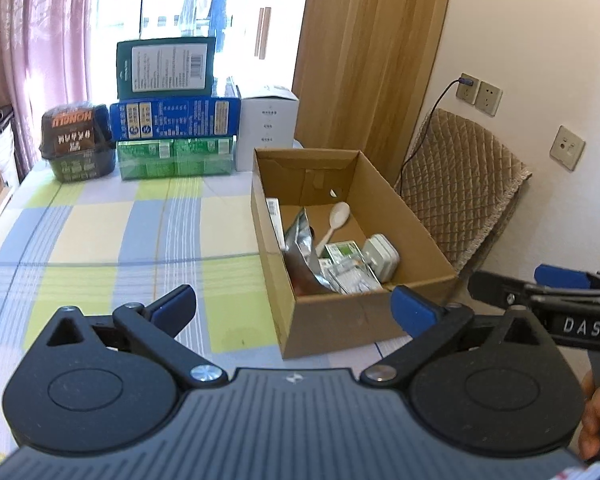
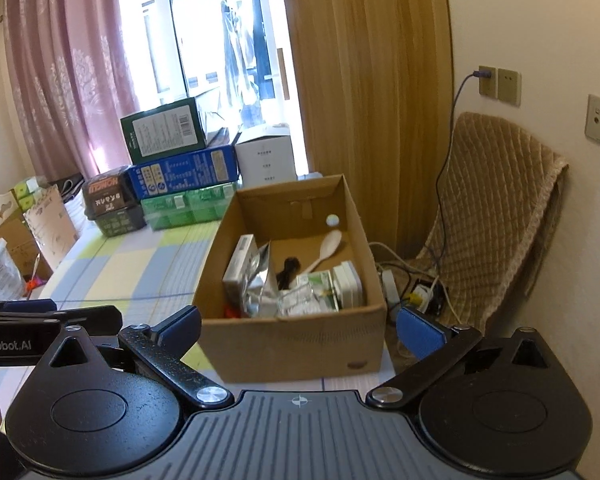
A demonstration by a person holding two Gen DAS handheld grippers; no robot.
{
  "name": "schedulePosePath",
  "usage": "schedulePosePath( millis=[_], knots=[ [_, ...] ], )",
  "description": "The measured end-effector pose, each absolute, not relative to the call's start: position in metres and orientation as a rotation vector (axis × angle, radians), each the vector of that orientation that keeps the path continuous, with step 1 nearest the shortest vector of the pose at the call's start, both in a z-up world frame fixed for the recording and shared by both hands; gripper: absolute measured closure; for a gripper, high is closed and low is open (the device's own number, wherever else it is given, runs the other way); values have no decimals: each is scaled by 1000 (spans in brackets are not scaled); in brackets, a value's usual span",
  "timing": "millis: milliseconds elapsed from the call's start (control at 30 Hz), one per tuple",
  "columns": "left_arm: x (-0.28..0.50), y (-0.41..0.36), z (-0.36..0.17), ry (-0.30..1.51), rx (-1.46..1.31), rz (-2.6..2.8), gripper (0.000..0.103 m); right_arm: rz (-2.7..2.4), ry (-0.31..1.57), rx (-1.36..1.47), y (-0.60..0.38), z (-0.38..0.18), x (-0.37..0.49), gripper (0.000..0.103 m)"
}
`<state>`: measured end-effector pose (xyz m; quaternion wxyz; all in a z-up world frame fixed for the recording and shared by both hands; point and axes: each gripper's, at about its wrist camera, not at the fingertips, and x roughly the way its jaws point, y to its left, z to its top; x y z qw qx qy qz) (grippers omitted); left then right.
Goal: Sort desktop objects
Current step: 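Withdraw both tools from the cardboard box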
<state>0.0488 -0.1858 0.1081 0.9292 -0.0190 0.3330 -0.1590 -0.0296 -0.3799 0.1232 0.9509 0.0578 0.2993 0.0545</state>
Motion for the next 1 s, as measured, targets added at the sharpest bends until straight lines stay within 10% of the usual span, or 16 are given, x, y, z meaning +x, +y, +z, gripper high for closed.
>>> schedulePosePath(
  millis=[1000],
  knots=[
    [25, -187, 95, 702, -14, -299, 1, 87, 630, 92, -379, 114, -46, 2]
  ],
)
